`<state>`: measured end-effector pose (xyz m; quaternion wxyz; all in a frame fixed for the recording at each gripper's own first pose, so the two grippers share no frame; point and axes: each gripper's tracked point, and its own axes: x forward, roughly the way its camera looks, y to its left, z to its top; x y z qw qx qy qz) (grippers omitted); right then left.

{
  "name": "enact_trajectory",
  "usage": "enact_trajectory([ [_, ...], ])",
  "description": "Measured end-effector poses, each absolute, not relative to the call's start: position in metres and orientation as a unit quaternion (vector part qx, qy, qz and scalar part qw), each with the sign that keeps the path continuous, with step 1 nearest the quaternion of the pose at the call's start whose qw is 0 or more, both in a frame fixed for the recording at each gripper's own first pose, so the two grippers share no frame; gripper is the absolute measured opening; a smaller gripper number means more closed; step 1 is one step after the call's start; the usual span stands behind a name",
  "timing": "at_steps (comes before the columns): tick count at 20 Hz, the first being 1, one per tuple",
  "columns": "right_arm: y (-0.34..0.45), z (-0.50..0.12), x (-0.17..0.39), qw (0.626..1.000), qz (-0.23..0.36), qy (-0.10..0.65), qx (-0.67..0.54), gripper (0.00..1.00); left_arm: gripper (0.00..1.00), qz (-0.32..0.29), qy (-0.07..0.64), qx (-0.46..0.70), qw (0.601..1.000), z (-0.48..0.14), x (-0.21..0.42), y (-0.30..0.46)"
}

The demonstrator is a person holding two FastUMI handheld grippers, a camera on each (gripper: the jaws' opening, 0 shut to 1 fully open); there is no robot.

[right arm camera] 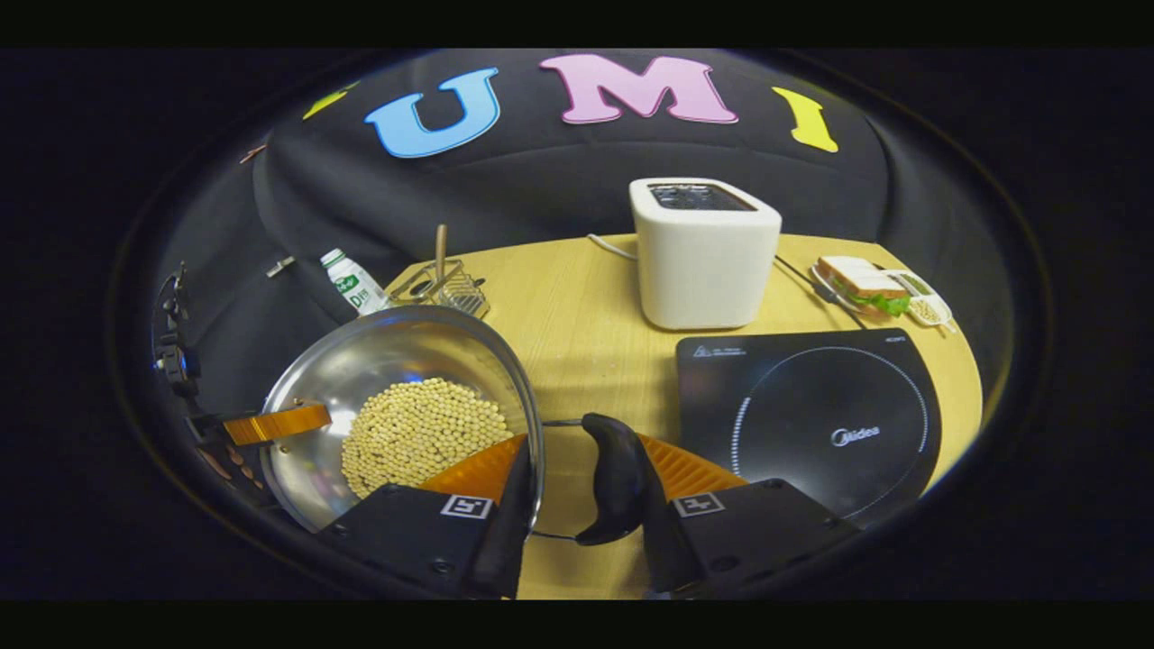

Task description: First push the handle of the pot to place it horizontally, then grasp the pot with both hands and set it on the induction cooktop.

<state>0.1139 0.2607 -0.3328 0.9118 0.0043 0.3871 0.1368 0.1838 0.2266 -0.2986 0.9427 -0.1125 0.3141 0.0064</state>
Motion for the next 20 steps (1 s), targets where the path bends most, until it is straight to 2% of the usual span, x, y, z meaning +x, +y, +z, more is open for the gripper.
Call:
enact_trajectory([
  [1, 0.252, -0.327, 0.114, 0.913, 0.138, 0.384, 0.006, 0.57, 0.59, 0.006, 0.311, -0.113, 0.944, -0.294, 0.183, 0.218],
  [12, 0.118, -0.281, 0.134, 0.920, 0.124, 0.372, 0.008, 0.57, 0.59, -0.014, 0.301, -0.113, 0.947, -0.264, 0.190, 0.079],
  [20, 0.037, -0.273, 0.151, 0.921, 0.110, 0.373, 0.018, 0.57, 0.59, -0.026, 0.304, -0.104, 0.947, -0.260, 0.201, -0.007],
])
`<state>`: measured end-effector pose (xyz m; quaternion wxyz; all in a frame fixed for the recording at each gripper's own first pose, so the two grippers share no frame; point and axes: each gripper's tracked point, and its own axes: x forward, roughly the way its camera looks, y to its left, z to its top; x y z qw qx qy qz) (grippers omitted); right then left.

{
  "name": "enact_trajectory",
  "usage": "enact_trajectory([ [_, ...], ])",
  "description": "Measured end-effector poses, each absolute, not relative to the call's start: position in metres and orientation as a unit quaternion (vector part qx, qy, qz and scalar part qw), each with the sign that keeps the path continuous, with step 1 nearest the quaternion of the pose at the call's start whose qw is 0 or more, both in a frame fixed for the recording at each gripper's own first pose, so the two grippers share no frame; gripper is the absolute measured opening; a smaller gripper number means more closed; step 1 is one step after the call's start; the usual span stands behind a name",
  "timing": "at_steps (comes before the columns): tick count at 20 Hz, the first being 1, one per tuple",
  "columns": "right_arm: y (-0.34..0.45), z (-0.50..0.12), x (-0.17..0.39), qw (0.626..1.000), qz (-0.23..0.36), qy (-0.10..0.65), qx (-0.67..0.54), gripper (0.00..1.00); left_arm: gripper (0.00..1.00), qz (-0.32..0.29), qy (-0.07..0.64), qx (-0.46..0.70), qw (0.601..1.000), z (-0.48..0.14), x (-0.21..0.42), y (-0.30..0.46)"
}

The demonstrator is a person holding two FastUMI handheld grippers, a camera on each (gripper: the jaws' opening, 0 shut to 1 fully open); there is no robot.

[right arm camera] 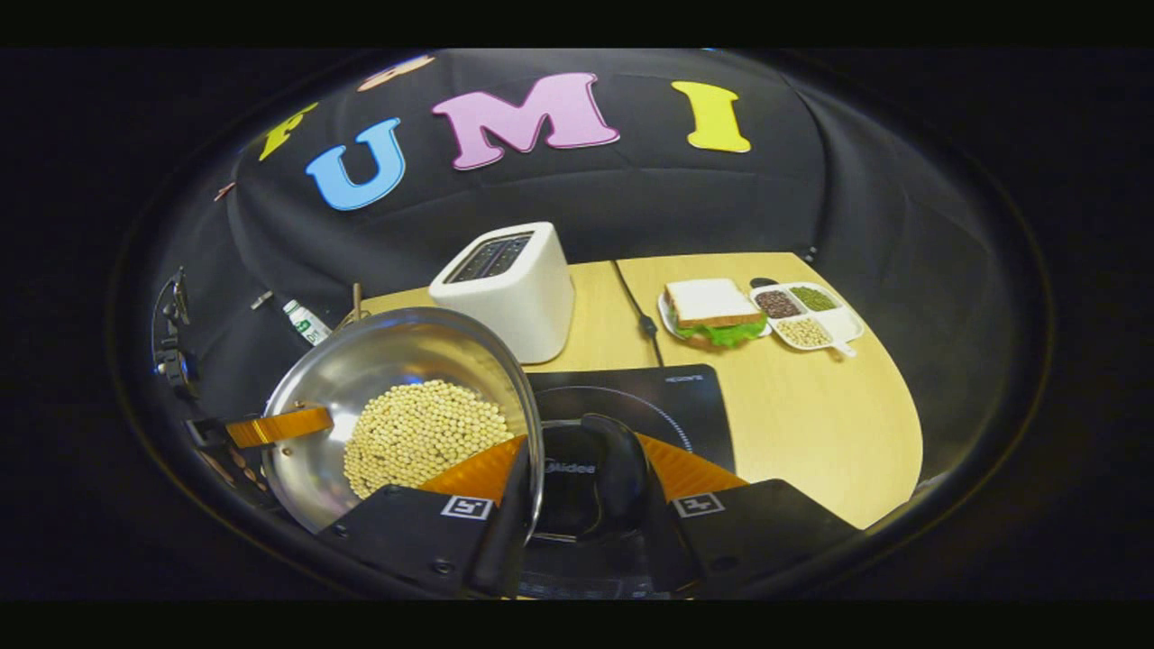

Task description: First push the handle of the pot to place it horizontally, then grasp the pot with both hands and set it on the induction cooktop.

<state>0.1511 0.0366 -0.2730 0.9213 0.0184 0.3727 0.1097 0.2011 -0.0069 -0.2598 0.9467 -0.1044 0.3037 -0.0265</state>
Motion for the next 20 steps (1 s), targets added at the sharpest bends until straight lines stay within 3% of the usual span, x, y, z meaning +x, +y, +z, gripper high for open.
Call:
enact_trajectory([
  [20, -0.052, -0.308, 0.186, 0.915, 0.074, 0.397, 0.013, 0.57, 0.59, -0.055, 0.327, -0.117, 0.936, -0.306, 0.240, -0.103],
])
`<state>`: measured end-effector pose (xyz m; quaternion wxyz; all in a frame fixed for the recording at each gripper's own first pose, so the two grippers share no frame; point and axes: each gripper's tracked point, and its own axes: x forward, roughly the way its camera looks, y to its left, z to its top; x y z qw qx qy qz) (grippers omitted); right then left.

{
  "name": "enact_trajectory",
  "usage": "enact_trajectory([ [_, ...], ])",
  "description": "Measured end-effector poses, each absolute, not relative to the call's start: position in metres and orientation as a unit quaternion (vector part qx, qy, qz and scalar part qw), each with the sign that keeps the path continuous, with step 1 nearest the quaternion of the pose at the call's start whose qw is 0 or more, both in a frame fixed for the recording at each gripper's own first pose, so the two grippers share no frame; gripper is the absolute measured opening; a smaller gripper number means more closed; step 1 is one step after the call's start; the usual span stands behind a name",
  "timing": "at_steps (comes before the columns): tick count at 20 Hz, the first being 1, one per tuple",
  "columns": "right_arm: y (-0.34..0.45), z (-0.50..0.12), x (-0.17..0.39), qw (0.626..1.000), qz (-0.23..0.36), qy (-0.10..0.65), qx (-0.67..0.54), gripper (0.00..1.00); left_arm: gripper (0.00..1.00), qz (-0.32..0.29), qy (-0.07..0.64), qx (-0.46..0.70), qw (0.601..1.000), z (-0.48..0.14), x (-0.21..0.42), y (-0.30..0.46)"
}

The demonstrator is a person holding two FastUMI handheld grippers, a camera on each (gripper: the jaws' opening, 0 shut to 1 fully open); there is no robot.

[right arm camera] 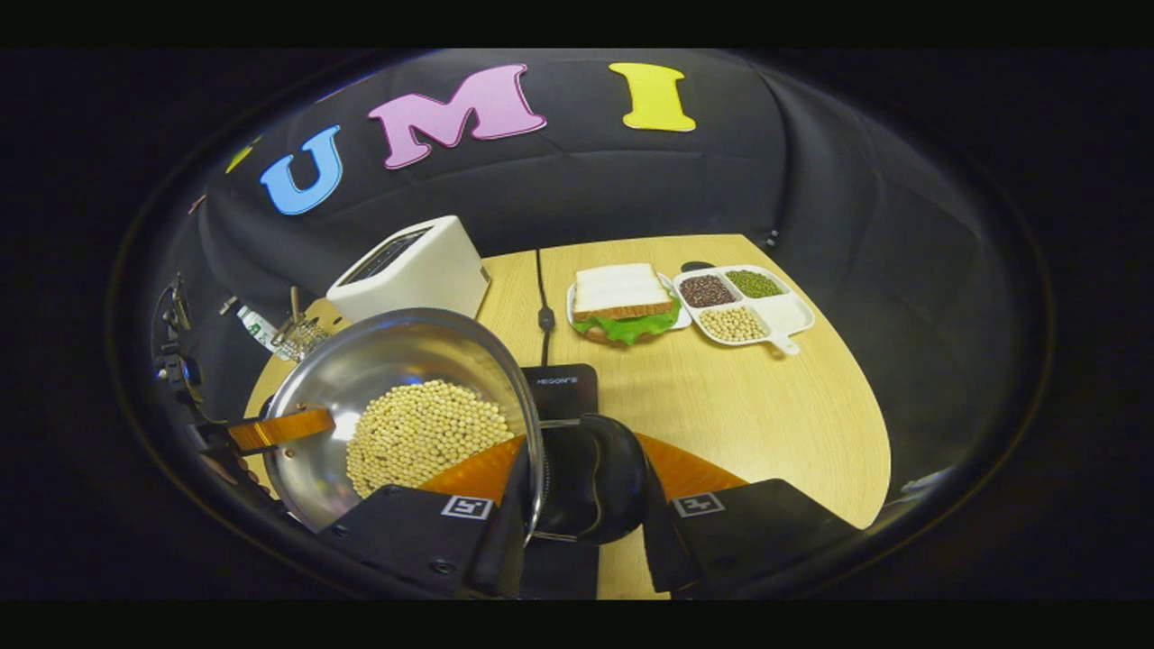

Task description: First push the handle of the pot to place it horizontally, then grasp the pot with both hands and set it on the induction cooktop.

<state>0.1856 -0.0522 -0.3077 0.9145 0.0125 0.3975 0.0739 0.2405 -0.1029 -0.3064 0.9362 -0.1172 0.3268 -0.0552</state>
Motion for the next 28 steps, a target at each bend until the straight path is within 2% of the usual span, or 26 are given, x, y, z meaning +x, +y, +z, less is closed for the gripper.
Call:
enact_trajectory([
  [2, -0.052, -0.313, 0.188, 0.912, 0.075, 0.403, 0.014, 0.57, 0.59, -0.054, 0.332, -0.120, 0.934, -0.312, 0.241, -0.104],
  [3, -0.053, -0.316, 0.187, 0.910, 0.077, 0.407, 0.012, 0.53, 0.60, -0.054, 0.338, -0.123, 0.931, -0.316, 0.240, -0.104],
  [4, -0.051, -0.316, 0.189, 0.913, 0.080, 0.401, 0.015, 0.53, 0.60, -0.054, 0.326, -0.121, 0.936, -0.310, 0.241, -0.101],
  [5, -0.052, -0.317, 0.188, 0.912, 0.081, 0.402, 0.015, 0.57, 0.60, -0.056, 0.331, -0.121, 0.934, -0.311, 0.239, -0.102],
  [9, -0.055, -0.321, 0.192, 0.912, 0.084, 0.401, 0.026, 0.58, 0.60, -0.055, 0.329, -0.117, 0.935, -0.314, 0.244, -0.103],
  [10, -0.055, -0.322, 0.192, 0.912, 0.084, 0.401, 0.027, 0.54, 0.61, -0.055, 0.329, -0.116, 0.935, -0.315, 0.243, -0.103],
  [11, -0.054, -0.322, 0.192, 0.911, 0.085, 0.401, 0.029, 0.58, 0.61, -0.054, 0.331, -0.115, 0.935, -0.315, 0.242, -0.103],
  [12, -0.053, -0.322, 0.193, 0.912, 0.086, 0.401, 0.030, 0.58, 0.64, -0.054, 0.333, -0.112, 0.935, -0.316, 0.242, -0.103],
  [23, -0.052, -0.321, 0.189, 0.907, 0.096, 0.407, 0.045, 0.60, 0.65, -0.047, 0.363, -0.107, 0.924, -0.322, 0.234, -0.103],
  [26, -0.051, -0.316, 0.186, 0.906, 0.104, 0.406, 0.053, 0.63, 0.69, -0.041, 0.375, -0.097, 0.921, -0.323, 0.227, -0.103],
  [27, -0.054, -0.312, 0.184, 0.907, 0.101, 0.404, 0.056, 0.67, 0.74, -0.035, 0.375, -0.094, 0.921, -0.321, 0.225, -0.100],
  [28, -0.056, -0.309, 0.181, 0.909, 0.095, 0.401, 0.057, 0.73, 0.84, -0.026, 0.371, -0.092, 0.924, -0.317, 0.226, -0.096],
])
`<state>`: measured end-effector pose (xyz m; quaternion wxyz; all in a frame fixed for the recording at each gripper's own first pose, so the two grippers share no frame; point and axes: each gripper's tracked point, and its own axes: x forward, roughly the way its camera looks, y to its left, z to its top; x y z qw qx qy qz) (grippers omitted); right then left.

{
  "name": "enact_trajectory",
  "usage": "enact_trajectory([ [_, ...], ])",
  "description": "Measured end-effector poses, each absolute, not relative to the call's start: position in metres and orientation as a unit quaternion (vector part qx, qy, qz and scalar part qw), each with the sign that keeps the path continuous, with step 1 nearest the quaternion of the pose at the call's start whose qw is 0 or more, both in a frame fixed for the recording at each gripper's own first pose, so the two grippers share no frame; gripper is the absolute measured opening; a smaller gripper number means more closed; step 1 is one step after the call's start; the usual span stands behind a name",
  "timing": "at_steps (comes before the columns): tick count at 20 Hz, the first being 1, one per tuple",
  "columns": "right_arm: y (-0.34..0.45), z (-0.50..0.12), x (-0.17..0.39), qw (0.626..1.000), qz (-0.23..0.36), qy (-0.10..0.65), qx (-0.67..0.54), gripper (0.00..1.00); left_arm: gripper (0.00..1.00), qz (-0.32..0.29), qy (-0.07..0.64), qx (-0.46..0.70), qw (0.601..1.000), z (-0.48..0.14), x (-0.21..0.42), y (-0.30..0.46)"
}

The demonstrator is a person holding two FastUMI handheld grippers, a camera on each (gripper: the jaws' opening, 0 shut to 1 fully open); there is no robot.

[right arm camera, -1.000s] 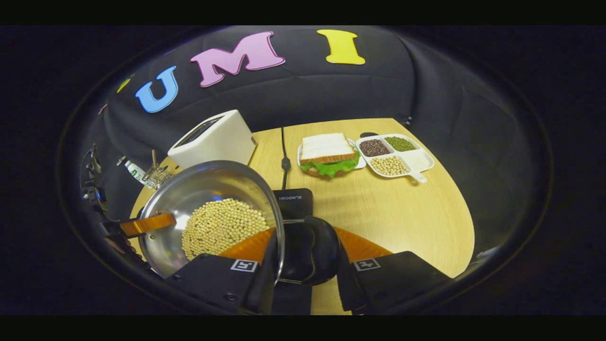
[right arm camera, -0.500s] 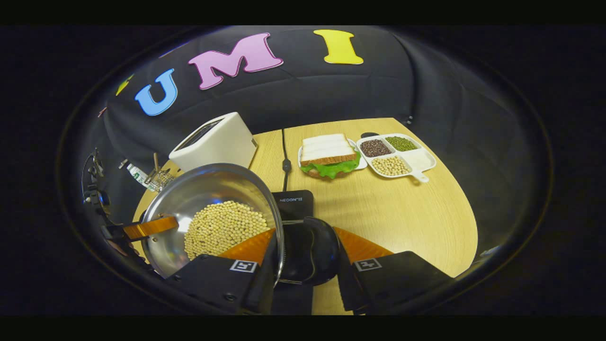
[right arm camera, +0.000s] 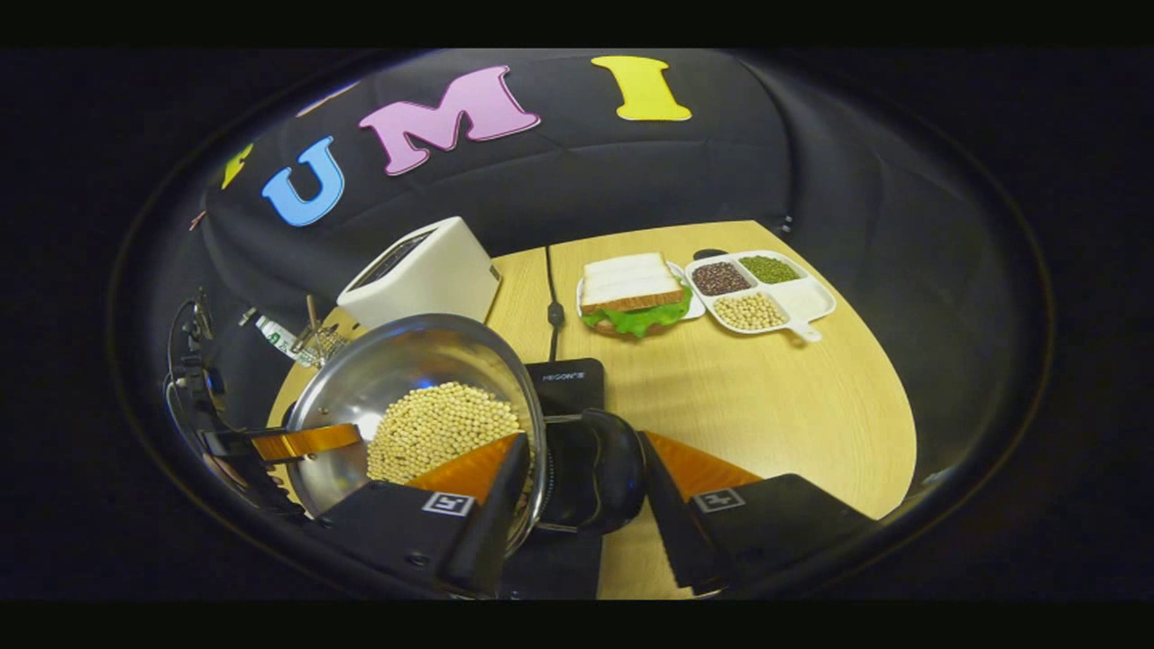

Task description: First push the handle of the pot to place it horizontally, then grasp the pot with both hands and set it on the induction cooktop.

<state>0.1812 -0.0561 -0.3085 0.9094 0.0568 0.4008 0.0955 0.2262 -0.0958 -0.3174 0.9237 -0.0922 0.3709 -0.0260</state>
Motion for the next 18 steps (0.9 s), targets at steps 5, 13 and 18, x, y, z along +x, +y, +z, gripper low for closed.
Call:
enact_trajectory([
  [5, -0.064, -0.264, 0.160, 0.931, 0.071, 0.355, 0.038, 0.99, 0.96, -0.027, 0.328, -0.090, 0.940, -0.274, 0.205, -0.087],
  [13, -0.046, -0.179, 0.097, 0.967, 0.060, 0.247, 0.003, 0.99, 0.96, -0.026, 0.229, -0.065, 0.971, -0.183, 0.132, -0.069],
  [18, -0.020, -0.131, 0.055, 0.980, 0.075, 0.182, -0.004, 0.99, 0.95, -0.011, 0.160, -0.058, 0.985, -0.129, 0.081, -0.047],
])
